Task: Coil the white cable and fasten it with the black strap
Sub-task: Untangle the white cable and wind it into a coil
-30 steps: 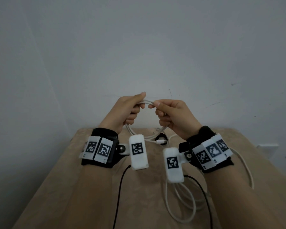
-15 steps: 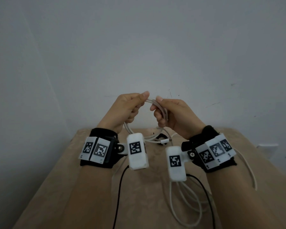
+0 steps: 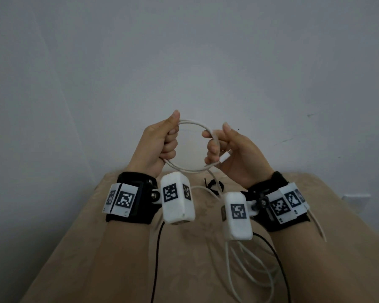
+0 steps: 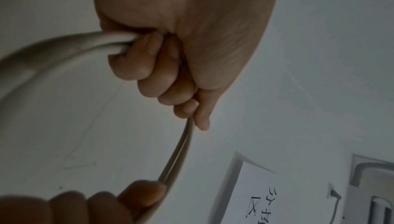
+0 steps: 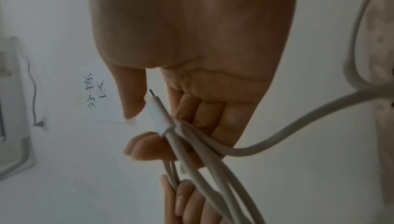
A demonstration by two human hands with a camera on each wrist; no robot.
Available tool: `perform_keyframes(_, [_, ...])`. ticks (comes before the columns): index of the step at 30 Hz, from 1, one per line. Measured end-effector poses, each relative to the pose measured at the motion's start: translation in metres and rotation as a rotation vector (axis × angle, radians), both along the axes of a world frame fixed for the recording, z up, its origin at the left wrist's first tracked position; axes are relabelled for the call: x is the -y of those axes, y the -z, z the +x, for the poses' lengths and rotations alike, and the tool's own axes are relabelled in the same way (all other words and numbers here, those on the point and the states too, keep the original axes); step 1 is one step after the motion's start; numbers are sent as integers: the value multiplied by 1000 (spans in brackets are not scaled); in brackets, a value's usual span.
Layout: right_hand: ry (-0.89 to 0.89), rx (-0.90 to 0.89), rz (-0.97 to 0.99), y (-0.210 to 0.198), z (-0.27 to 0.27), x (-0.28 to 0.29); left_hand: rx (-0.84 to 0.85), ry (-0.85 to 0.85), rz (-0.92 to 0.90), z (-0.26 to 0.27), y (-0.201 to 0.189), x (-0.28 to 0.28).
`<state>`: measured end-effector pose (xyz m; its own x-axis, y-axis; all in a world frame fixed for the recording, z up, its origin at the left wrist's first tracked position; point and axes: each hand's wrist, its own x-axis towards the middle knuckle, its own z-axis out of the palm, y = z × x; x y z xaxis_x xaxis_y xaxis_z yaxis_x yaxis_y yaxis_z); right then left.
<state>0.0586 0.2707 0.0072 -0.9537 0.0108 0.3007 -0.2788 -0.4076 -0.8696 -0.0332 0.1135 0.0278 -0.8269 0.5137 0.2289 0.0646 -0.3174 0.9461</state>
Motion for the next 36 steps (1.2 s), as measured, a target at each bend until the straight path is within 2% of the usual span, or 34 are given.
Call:
perform_keyframes(4, [-123,-31,-218,0,0,0,73,25,58,3,-1,-7])
perform_keyframes(11, [-251,-24,-339,9,-3,2,188,15,116,1,4,-11])
perform_keyframes(20, [-337,-98,-193,6,-2,-2,270,28,178,-1,6,-12])
perform_keyframes(25, [-289,-142,-131,8,-4,4,361,78,252,-5,8,-14])
perform_keyframes(31, [-170,-101,-257,13,-9,3,422,168,282,-5,9,-20])
perform_keyframes(36, [-120,-66,-266,13,-8,1,416,149,270,-6,11,-20])
